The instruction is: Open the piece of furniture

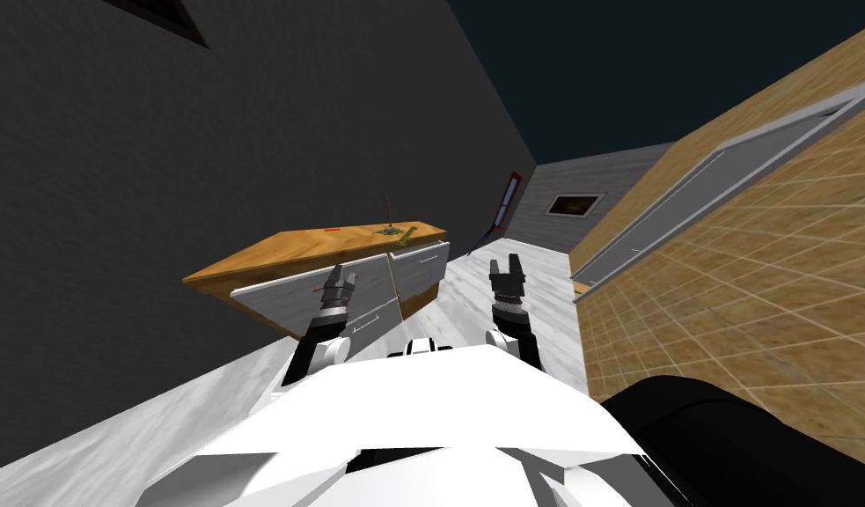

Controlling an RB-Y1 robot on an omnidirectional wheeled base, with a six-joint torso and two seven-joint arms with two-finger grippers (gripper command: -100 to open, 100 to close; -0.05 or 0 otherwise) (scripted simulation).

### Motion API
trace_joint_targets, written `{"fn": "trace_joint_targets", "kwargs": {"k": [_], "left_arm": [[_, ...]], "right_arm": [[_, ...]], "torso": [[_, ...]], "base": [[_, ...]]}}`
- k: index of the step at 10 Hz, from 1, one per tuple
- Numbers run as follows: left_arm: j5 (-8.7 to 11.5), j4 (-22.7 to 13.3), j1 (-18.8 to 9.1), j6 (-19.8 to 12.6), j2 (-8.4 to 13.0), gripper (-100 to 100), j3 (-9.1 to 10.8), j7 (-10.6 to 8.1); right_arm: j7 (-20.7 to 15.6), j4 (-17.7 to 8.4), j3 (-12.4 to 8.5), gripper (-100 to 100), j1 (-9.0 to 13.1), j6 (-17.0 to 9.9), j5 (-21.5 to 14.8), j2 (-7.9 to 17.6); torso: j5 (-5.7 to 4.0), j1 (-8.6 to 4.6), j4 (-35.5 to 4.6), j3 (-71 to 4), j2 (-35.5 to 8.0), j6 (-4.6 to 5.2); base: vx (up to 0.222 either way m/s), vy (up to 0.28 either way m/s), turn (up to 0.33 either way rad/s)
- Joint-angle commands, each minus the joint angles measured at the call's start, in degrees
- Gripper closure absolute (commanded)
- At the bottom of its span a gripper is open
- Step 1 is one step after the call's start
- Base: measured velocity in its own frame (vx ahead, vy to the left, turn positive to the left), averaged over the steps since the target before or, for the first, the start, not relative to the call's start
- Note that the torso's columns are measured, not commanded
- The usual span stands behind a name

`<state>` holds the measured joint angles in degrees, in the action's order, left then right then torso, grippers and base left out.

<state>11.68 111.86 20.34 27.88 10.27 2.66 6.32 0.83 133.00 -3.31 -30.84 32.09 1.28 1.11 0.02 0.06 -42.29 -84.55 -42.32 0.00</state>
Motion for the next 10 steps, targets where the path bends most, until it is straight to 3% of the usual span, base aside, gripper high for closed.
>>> {"fn": "trace_joint_targets", "kwargs": {"k": [1, 10], "left_arm": [[1.4, -2.7, -1.6, -0.9, -0.2, -100, 0.52, 0.73], [6.9, -11.2, -7.1, -4.9, -1.4, -100, 2.87, 3.04]], "right_arm": [[0.0, 0.0, 0.0, 0, 0.0, 0.0, 0.0, 0.0], [0.0, 0.0, 0.0, 0, 0.0, 0.0, 0.0, 0.0]], "torso": [[-0.02, -0.06, 0.0, 0.0, 0.0, 0.00], [-0.03, -0.08, 0.0, -0.1, 0.1, 0.00]], "base": [[0.059, -0.202, 0.101], [0.082, -0.201, 0.096]]}}
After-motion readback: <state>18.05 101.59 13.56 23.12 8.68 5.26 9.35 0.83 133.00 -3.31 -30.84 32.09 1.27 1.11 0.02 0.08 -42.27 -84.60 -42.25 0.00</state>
